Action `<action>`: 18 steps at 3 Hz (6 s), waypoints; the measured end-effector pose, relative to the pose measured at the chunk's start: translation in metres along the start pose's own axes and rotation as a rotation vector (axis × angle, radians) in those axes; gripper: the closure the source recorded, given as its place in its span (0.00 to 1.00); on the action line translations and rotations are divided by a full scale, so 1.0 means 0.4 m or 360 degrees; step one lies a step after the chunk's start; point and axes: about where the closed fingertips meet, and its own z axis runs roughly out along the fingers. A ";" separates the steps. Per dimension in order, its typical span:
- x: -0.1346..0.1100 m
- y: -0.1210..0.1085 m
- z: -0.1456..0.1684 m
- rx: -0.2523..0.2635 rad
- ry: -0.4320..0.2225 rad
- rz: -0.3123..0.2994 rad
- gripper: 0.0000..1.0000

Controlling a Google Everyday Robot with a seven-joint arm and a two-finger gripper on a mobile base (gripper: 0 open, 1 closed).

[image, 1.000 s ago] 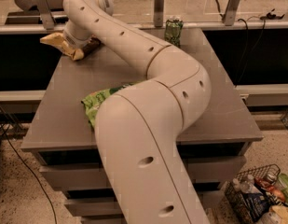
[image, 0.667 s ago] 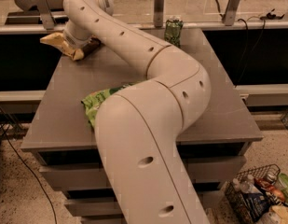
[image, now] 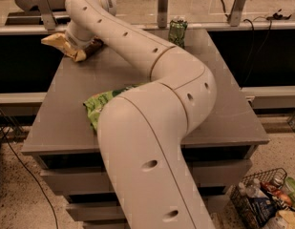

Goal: Move brown chip bag near green rice chip bag

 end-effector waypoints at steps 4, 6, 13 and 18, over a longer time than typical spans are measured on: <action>-0.020 0.003 -0.085 0.0015 -0.0032 -0.0033 1.00; -0.065 0.007 -0.182 0.0040 -0.0084 -0.0056 1.00; 0.242 0.110 -0.540 -0.0497 -0.0200 0.0256 0.62; 0.270 0.150 -0.535 -0.0762 -0.0279 0.0155 0.00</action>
Offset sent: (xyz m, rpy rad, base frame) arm -0.0026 0.0110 -0.0002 0.0040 0.0071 0.0644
